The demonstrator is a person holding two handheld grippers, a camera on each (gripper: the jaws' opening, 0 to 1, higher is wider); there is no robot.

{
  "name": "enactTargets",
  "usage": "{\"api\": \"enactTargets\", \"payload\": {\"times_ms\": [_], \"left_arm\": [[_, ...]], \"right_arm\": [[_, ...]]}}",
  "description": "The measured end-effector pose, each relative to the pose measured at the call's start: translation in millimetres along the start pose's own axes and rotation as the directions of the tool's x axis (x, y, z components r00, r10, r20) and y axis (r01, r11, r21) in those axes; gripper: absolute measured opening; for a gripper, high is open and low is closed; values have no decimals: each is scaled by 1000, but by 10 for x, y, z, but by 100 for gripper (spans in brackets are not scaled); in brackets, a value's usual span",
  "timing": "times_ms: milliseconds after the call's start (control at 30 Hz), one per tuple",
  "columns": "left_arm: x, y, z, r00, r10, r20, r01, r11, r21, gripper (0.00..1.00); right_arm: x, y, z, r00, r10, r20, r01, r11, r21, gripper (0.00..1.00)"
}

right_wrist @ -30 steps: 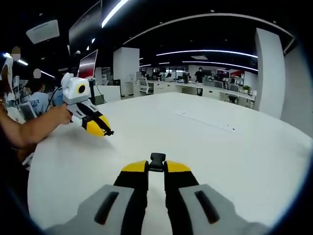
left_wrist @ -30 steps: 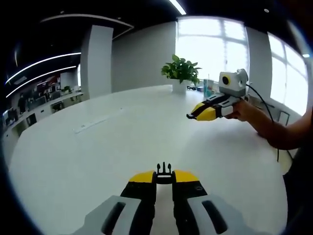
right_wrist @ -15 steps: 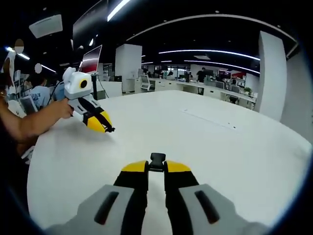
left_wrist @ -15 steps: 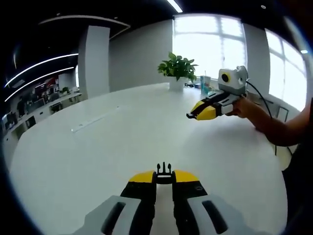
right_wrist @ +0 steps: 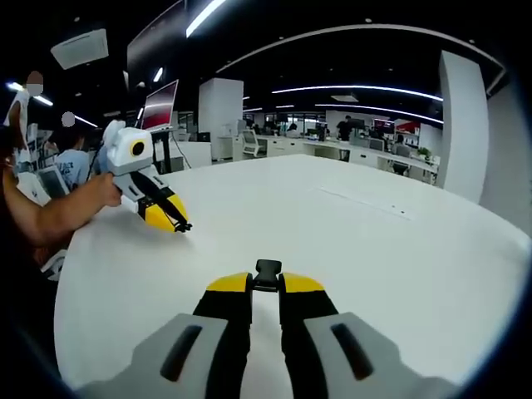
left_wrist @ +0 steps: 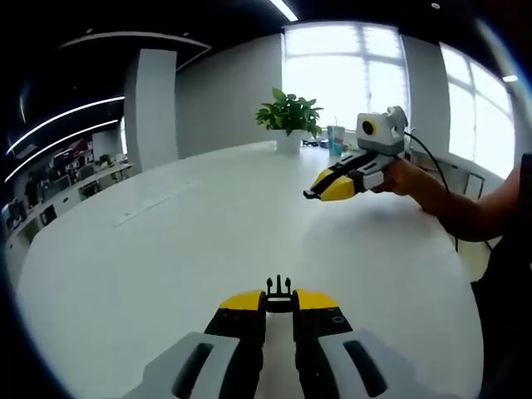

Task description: Snap the two parts of the plastic buckle together until the buckle closes and remains connected.

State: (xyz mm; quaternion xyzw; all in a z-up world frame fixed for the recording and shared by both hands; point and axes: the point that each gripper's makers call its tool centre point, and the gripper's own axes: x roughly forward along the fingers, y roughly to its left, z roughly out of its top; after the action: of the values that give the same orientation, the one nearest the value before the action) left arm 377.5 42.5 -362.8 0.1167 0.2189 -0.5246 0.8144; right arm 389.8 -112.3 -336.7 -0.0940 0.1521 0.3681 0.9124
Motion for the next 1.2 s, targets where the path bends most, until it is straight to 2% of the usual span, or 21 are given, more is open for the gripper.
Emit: {"api": "enactTargets", "payload": {"times_ms": [167,267,433,633,733,800,1000,1133,1200], "left_arm": [[9,-18,-19,1000,-14,-8,14,1000,3,10],[7,12,-2,1000,6,0,-6,1000,16,10],[31,16,-49,1000,-8,-13,8,1000,8,10],[29,7,-37,1000,-22,-2,22,1000,12,9],[27,-40,-32,999,-50,2,50,999,11,9],[32,-93,-39,997,-72,-3,72,997,21,9],[52,-190,-39,993,-115,-2,115,992,42,9],[67,-210,-47,993,-121,-7,121,991,57,10],[76,-257,-50,991,-135,-14,136,986,95,10]], "right_arm": [[-9,17,-54,1000,5,-10,-5,1000,-3,10],[-12,10,-64,1000,6,-12,-6,1000,-8,10],[5,41,-59,1000,23,-9,-23,1000,-14,10],[28,82,-78,999,45,-15,-45,999,-17,10],[38,153,-90,997,77,-21,-77,997,-29,10],[39,253,-84,991,134,-18,-135,990,-38,10],[34,317,-92,986,163,-24,-164,985,-47,10],[41,398,-129,979,199,-44,-202,977,-68,10],[49,425,-155,976,210,-57,-214,974,-79,10]]}}
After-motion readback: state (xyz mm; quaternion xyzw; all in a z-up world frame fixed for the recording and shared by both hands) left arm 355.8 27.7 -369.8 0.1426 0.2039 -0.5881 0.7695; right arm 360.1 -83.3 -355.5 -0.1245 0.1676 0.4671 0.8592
